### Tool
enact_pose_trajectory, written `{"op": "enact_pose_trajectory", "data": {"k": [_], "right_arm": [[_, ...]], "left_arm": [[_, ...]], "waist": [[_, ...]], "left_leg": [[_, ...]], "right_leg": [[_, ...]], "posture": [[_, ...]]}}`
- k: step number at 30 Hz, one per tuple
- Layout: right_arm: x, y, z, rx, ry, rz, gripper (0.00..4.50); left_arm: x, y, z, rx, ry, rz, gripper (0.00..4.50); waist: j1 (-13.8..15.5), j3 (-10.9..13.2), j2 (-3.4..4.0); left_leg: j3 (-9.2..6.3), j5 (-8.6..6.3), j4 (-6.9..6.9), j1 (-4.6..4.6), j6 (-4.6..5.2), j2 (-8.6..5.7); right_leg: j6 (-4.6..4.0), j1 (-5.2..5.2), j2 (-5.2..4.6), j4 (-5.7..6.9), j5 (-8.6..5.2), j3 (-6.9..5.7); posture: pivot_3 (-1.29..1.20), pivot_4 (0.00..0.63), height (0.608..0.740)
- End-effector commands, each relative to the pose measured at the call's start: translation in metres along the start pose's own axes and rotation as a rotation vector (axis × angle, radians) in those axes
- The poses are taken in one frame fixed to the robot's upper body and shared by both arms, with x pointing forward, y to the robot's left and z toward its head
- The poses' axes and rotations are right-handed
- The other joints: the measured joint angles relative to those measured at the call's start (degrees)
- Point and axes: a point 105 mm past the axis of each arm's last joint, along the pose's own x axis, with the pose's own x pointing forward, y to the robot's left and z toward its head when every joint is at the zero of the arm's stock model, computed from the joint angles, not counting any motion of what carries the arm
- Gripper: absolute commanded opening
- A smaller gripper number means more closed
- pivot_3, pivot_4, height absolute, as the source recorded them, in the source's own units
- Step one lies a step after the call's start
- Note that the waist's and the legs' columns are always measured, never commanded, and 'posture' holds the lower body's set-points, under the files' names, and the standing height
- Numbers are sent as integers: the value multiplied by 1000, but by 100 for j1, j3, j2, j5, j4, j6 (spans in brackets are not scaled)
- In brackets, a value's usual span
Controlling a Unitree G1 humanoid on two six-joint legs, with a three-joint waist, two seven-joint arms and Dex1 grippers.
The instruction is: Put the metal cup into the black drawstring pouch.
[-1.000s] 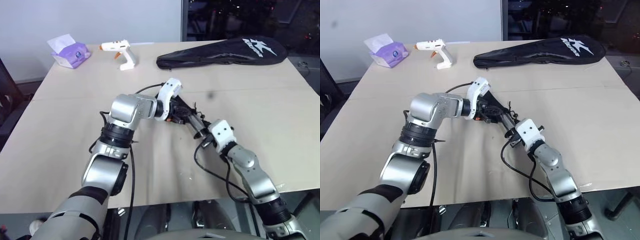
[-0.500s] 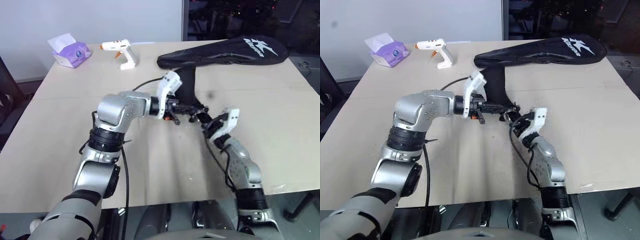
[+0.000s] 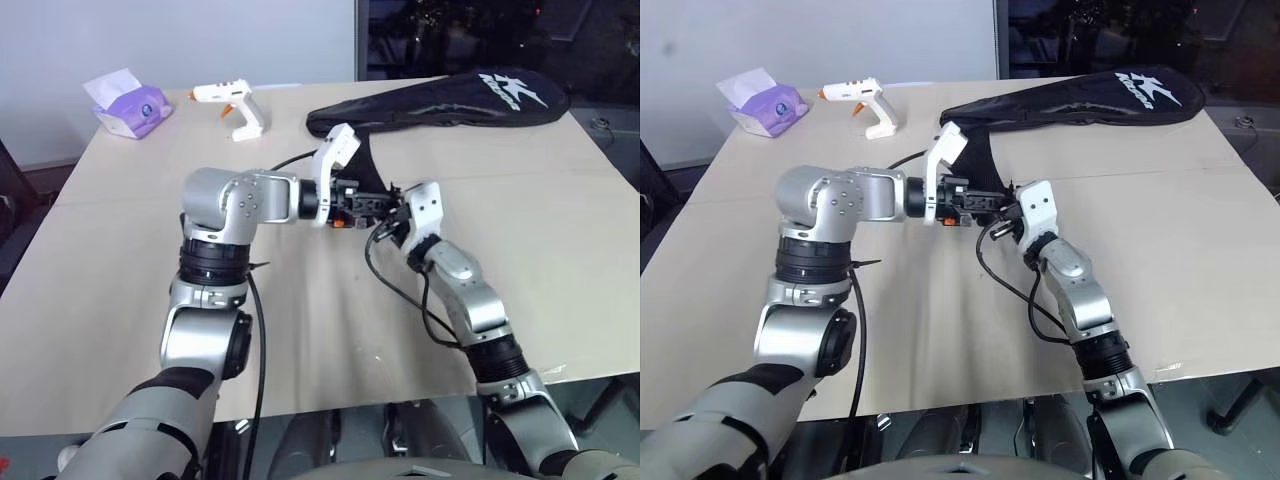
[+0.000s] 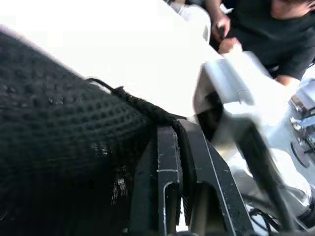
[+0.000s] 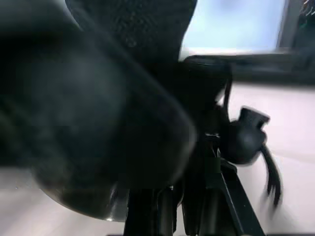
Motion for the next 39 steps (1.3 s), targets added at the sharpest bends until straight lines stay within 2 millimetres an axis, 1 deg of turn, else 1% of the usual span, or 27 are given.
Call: {"op": "enact_pose_trajectory", "data": {"k": [1, 3, 4, 5, 6, 7, 9, 11, 12, 13, 14, 15, 16, 18, 20, 21, 22, 24, 25, 26, 27, 29, 31, 34, 37, 39], "right_arm": [[3, 1, -2, 15, 10, -3, 52], [3, 9, 24, 355, -121, 32, 52], [0, 15, 42, 556, -199, 99, 52], [-5, 18, 58, 686, -266, 167, 52], [-10, 20, 68, 773, -308, 214, 52], [-13, 19, 73, 842, -321, 240, 52], [-16, 19, 75, 915, -318, 266, 52], [-13, 21, 66, 795, -244, 236, 52], [-10, 27, 59, 666, -180, 240, 52], [-7, 34, 50, 499, -116, 237, 52], [-5, 37, 42, 363, -64, 225, 52], [-4, 40, 35, 211, -29, 218, 52], [-4, 41, 32, 103, -20, 214, 52], [-5, 40, 27, -21, -9, 199, 52], [-7, 34, 25, -80, -11, 160, 52], [-8, 30, 23, -103, -9, 144, 52], [-12, 31, 17, -120, 13, 163, 52], [-17, 20, 20, -52, -9, 117, 52], [-19, 17, 21, -33, -14, 112, 771], [-22, 14, 24, -28, -20, 105, 1029], [-25, 10, 27, -9, -28, 92, 1455], [-32, 9, 32, 29, -32, 100, 2542], [-41, 11, 38, 60, -37, 131, 3278], [-55, 8, 46, 86, -42, 136, 3278], [-66, 4, 43, 80, -11, 117, 3278], [-69, 5, 40, 128, 5, 113, 3278]], "left_arm": [[4, -34, 8, 47, -22, -159, 0], [5, -27, 2, 16, -11, -134, 0], [3, -22, -3, -11, -7, -121, 0], [1, -16, -8, -21, -1, -96, 0], [-1, -11, -13, -19, 5, -75, 0], [-4, -9, -17, -16, 8, -66, 0], [-5, -9, -19, -7, 7, -62, 0], [-2, -12, -16, 13, -13, -68, 0], [1, -15, -12, 23, -25, -76, 0], [4, -19, -7, 19, -42, -92, 0], [6, -22, -1, 7, -61, -110, 0], [8, -25, 6, -3, -83, -121, 0], [8, -25, 11, -17, -98, -125, 0], [6, -21, 18, -58, -129, -117, 0], [1, -9, 26, -126, -177, -82, 0], [-1, -4, 29, -150, -195, -66, 0], [-3, 2, 32, -167, -212, -44, 0], [-5, 12, 36, -172, -226, 0, 0], [-6, 17, 36, -176, -229, 16, 0], [-7, 21, 35, -179, -228, 31, 0], [-8, 27, 34, -181, -229, 49, 0], [-10, 37, 31, -192, -232, 82, 0], [-12, 43, 29, -197, -234, 101, 0], [-16, 46, 30, -206, -239, 92, 0], [-18, 47, 31, -210, -239, 81, 0], [-19, 46, 32, -213, -240, 65, 0]], "waist": [[0, 0, 0], [-7, 0, 0], [-12, 0, 0], [-14, 0, 0], [-15, 0, 0], [-10, 0, 1], [1, 0, 1], [25, 0, 2], [38, 0, 2], [41, 0, 2], [41, 0, 1], [35, 0, 1], [26, 0, 1], [8, 0, 0], [-30, 0, 0], [-24, 0, 0], [-17, 0, 0], [0, 0, -2], [4, 0, -2], [12, 1, -2], [14, 1, -2], [13, 1, -2], [19, 0, -2], [30, 0, -2], [34, 0, -2], [33, 0, -2]], "left_leg": [[0, 0, 2, -1, 0, 0], [-1, 0, 3, -2, 0, 0], [-3, 0, 1, -2, -1, 4], [-4, 0, 0, -2, -1, 6], [-5, 0, -3, -2, -2, 7], [-6, 0, -3, -3, -2, 8], [-5, 0, -3, -1, -1, 3], [-8, 0, 1, -4, -1, 1], [-8, -1, 1, -4, 0, -1], [-9, -1, 1, -4, 0, -2], [-8, -1, 1, -4, 0, -4], [-6, -1, 1, -4, 1, -6], [-6, -1, 1, -4, 0, -6], [-6, 0, 1, -7, 0, -5], [-4, 0, 2, -13, -1, 0], [-5, 0, 1, -11, -1, 0], [-6, 0, 2, -11, -1, 0], [-8, 0, 6, -13, -1, -2], [-10, 0, 6, -15, -1, -3], [-11, 0, 7, -18, -1, -3], [-14, 0, 8, -21, -1, -3], [-15, 0, 8, -21, -1, -3], [-16, 0, 8, -20, -2, -3], [-23, 0, 7, -23, -2, -3], [-24, 0, 7, -25, -2, -6], [-24, 0, 7, -25, -2, -6]], "right_leg": [[1, 0, 0, -1, 0, 0], [1, -1, 0, -1, 0, 0], [0, -3, 2, 1, 1, -1], [0, -4, 4, 2, 1, -2], [-1, -4, 4, 1, 1, -2], [-1, -5, 3, 0, 1, -2], [0, -3, -2, -3, 1, -1], [0, -3, -3, -4, 2, -3], [0, -3, -4, -4, 1, -3], [0, -3, -4, -4, 1, -3], [0, -3, -4, -4, 1, -3], [0, -3, -4, -4, 1, -2], [1, -4, -3, -3, 1, -1], [0, -8, -1, 1, 1, -2], [0, -15, 3, 3, 1, 1], [0, -15, 5, 6, 1, 5], [0, -15, 5, 5, 1, 4], [1, -13, 3, 2, 2, 3], [1, -14, 2, 0, 2, 3], [1, -14, 2, -1, 2, 1], [1, -15, 1, -2, 2, -1], [1, -16, 0, -3, 2, -1], [1, -15, 1, -2, 2, -2], [1, -16, 1, -4, 2, -8], [1, -16, -1, -6, 2, -9], [1, -15, -1, -6, 2, -9]], "posture": [[0, 150, 740], [0, 150, 740], [0, 150, 740], [0, 150, 740], [0, 150, 740], [0, 150, 740], [0, 150, 740], [0, 150, 740], [0, 150, 740], [0, 150, 740], [0, 150, 740], [0, 150, 740], [0, 150, 740], [0, 150, 740], [0, 150, 740], [0, 150, 740], [0, 150, 740], [0, 150, 740], [0, 150, 740], [0, 150, 740], [0, 150, 740], [0, 150, 740], [0, 150, 740], [0, 150, 740], [0, 150, 740], [0, 150, 740]]}}
